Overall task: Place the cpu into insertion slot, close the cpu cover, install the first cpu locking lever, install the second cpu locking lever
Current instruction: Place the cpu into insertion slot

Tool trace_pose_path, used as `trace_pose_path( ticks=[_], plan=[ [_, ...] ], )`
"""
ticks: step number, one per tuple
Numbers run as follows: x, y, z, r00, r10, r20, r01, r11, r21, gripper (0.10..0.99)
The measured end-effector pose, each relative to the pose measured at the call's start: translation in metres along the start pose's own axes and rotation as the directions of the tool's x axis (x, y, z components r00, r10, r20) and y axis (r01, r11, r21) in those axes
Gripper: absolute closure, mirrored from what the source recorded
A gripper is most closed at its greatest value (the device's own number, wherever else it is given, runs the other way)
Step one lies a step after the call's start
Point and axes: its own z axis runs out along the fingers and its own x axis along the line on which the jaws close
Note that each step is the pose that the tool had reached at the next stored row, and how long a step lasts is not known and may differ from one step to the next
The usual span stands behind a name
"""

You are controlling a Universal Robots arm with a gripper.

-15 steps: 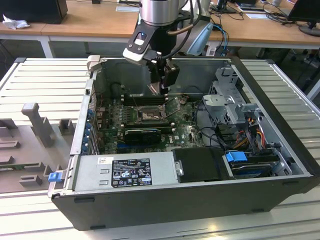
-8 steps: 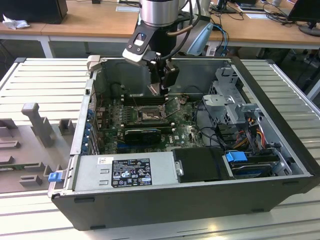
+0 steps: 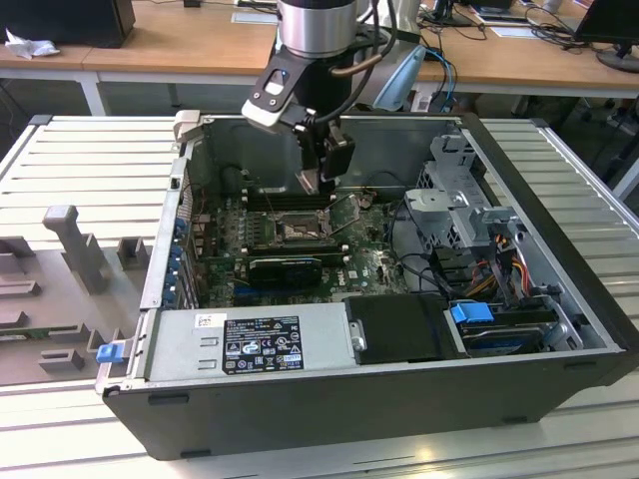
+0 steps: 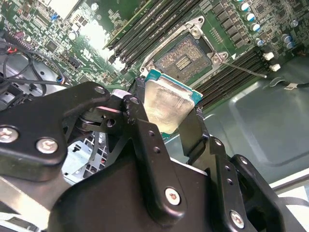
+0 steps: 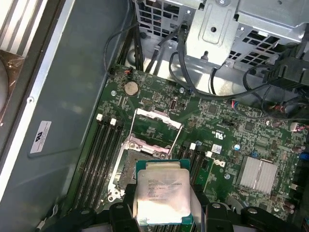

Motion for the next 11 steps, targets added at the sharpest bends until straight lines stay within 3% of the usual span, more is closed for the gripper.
trace_pose_path(
  ticks=[11],
  plan=[
    [-0.0001, -0.0003, 0.0034, 0.9986, 0.053, 0.0045, -0.053, 0.9986, -0.001, 0.561]
  ],
)
